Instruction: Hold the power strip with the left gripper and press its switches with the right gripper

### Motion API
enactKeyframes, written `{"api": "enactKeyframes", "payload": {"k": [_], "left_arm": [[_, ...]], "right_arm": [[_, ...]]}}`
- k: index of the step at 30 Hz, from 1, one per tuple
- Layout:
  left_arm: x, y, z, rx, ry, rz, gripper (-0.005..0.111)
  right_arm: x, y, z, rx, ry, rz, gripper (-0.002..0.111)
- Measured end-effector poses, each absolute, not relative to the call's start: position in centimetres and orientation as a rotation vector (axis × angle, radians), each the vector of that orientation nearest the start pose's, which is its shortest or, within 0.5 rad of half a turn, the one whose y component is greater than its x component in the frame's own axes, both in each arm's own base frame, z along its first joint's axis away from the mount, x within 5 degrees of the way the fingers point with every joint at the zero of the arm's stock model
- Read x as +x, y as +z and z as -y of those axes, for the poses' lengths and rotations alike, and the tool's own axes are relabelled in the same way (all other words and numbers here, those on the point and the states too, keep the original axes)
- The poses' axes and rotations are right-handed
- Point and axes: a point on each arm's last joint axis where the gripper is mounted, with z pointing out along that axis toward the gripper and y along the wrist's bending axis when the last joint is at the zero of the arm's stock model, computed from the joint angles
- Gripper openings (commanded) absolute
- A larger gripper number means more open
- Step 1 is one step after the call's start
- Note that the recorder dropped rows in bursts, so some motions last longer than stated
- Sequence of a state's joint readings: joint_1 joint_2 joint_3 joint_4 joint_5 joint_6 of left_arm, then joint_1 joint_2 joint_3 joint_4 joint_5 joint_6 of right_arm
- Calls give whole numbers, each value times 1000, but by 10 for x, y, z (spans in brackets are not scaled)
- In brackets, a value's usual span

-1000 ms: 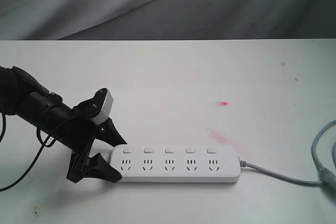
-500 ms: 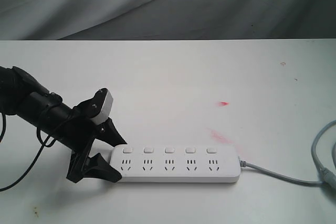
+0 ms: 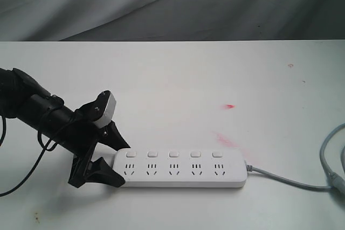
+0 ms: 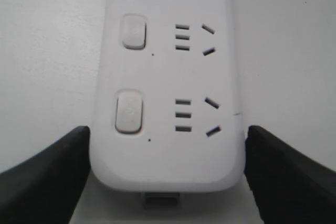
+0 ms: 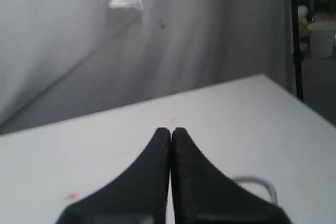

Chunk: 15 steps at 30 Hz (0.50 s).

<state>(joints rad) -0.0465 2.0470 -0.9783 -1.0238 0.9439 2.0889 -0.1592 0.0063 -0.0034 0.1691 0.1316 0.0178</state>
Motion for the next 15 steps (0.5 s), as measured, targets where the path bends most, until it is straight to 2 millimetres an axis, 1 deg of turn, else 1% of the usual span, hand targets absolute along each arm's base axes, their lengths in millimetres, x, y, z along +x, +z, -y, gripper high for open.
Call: {"api": "enactKeyframes", "payload": {"k": [5,11,13,15], "left_arm": [[316,94,78,1618,-858,-2010,50],[316,94,78,1618,-858,-2010,50],[316,94,78,1618,-858,-2010,50],[316,94,78,1618,-858,-2010,50]], "right_arm": [[53,228,11,258,12,-1305,0],[40,256,14,250,-13,-958,0],[32,265,15,271,32,-820,0],[27,270,18,323,106,-723,0]]}}
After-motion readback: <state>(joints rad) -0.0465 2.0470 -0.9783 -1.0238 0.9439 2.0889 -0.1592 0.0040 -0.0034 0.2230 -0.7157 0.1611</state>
